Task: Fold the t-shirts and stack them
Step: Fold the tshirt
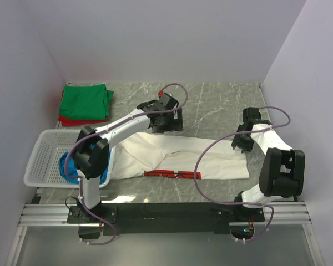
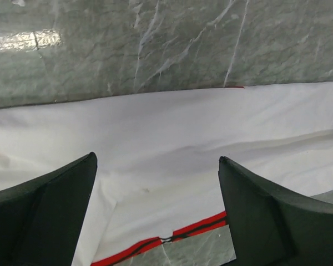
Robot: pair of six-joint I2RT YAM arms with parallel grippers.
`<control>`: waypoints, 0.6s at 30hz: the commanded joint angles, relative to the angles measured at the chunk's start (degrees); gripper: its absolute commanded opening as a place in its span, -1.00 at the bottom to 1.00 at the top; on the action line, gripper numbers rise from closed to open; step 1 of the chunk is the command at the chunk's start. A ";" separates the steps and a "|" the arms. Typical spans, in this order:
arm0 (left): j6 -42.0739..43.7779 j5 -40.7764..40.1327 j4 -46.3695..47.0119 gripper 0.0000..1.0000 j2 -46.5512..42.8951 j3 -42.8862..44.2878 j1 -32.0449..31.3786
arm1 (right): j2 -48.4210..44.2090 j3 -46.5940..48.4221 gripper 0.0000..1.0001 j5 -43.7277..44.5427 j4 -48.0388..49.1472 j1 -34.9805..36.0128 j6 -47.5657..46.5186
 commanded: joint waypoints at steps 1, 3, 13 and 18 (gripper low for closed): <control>3.48 2.88 0.87 0.91 3.85 2.50 -0.06 | -1.07 -0.98 -0.05 -1.50 0.80 0.26 1.12; 3.57 3.76 2.53 0.89 4.21 1.27 -0.06 | -1.07 -1.33 -0.05 -1.50 0.53 0.35 0.85; 3.30 8.51 11.32 0.86 0.09 -15.33 -1.55 | -1.94 -1.68 -0.08 -2.12 0.26 2.81 0.85; 2.87 8.08 12.12 0.86 -2.02 -20.00 -3.75 | -0.55 -0.28 -0.08 -3.87 0.97 3.95 1.12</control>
